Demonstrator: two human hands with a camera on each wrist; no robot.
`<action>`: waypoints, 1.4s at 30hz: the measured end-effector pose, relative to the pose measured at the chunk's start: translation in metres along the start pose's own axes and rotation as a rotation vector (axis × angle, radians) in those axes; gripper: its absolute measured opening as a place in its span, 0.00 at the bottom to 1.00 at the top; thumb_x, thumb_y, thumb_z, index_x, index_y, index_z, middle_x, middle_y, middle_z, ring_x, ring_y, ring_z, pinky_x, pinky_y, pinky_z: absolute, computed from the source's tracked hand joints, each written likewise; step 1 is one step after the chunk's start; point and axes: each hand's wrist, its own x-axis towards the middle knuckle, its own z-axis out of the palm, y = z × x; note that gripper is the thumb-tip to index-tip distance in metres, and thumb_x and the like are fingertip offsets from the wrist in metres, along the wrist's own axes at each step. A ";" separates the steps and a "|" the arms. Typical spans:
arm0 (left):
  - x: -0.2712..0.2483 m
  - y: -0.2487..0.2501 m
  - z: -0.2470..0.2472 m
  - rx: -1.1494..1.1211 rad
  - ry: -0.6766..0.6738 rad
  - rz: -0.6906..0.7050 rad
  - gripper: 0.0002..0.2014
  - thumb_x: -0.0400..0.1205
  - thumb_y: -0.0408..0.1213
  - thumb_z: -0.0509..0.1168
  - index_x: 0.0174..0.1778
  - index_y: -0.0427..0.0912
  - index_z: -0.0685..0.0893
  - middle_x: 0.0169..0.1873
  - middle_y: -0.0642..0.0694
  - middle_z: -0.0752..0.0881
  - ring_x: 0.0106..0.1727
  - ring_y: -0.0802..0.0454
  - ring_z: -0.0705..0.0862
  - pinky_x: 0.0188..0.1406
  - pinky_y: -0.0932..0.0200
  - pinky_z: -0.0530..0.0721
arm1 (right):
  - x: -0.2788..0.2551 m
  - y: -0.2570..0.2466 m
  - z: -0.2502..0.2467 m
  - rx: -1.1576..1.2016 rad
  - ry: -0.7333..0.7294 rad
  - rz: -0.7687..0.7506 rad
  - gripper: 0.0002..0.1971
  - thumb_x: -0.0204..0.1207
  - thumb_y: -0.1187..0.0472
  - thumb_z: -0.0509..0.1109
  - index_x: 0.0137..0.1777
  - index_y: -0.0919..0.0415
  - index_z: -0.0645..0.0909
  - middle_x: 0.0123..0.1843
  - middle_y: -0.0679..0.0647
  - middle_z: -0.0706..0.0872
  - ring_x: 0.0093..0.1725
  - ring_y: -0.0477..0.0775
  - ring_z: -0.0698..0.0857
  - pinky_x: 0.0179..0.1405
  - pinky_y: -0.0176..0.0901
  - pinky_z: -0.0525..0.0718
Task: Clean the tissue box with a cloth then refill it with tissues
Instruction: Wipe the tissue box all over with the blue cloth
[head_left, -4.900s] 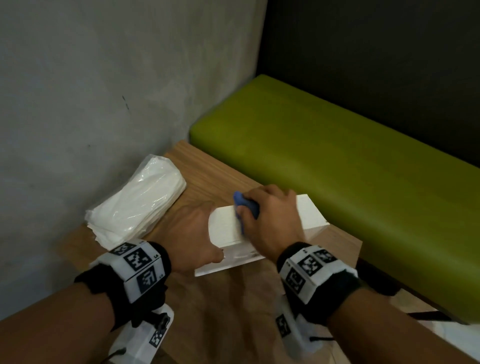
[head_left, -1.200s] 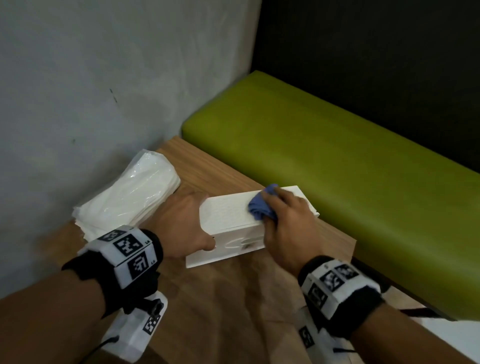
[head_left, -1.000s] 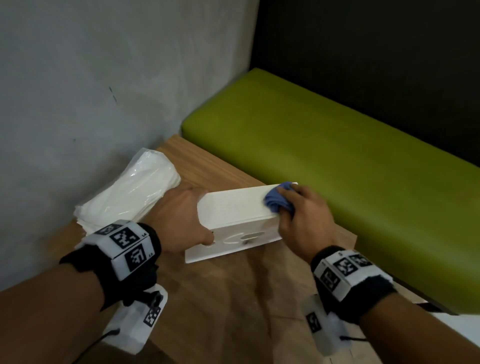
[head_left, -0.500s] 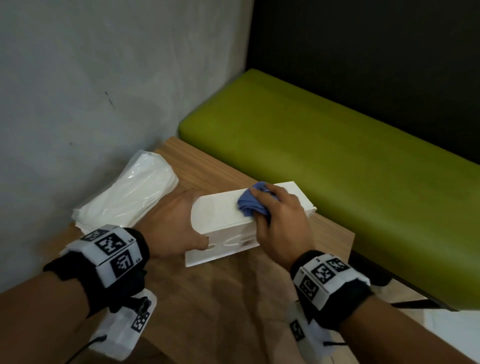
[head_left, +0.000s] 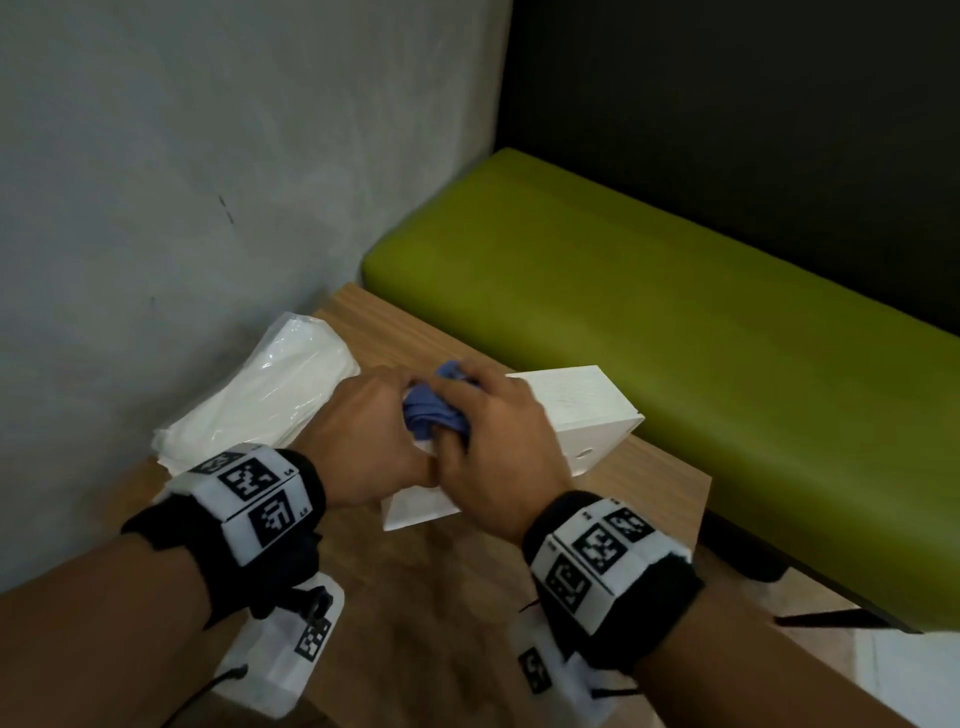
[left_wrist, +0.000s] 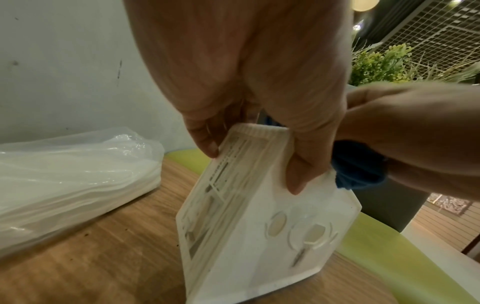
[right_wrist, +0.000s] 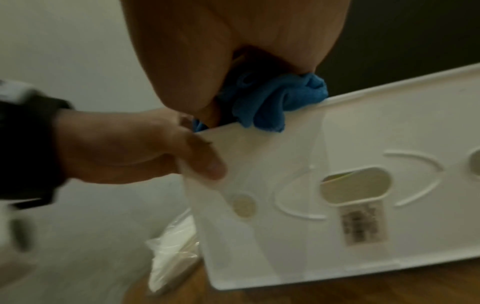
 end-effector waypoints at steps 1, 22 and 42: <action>-0.001 -0.001 0.000 -0.014 0.000 0.001 0.23 0.63 0.38 0.82 0.50 0.54 0.81 0.36 0.64 0.80 0.41 0.57 0.83 0.36 0.74 0.74 | -0.001 -0.003 0.000 0.002 -0.031 -0.026 0.24 0.71 0.55 0.63 0.68 0.50 0.82 0.72 0.56 0.81 0.64 0.66 0.80 0.63 0.59 0.80; 0.003 -0.025 -0.012 -0.405 -0.182 -0.312 0.35 0.74 0.72 0.55 0.53 0.45 0.89 0.48 0.44 0.93 0.53 0.43 0.90 0.64 0.37 0.83 | -0.019 0.013 -0.012 0.074 0.012 0.127 0.20 0.77 0.57 0.66 0.69 0.47 0.72 0.74 0.53 0.66 0.68 0.59 0.73 0.68 0.55 0.77; -0.002 -0.032 -0.024 -0.584 -0.081 -0.415 0.27 0.85 0.61 0.51 0.57 0.46 0.87 0.52 0.40 0.91 0.59 0.40 0.87 0.64 0.40 0.84 | -0.042 -0.005 -0.009 -0.004 -0.045 -0.045 0.15 0.73 0.45 0.62 0.58 0.45 0.72 0.60 0.48 0.69 0.53 0.50 0.72 0.48 0.42 0.74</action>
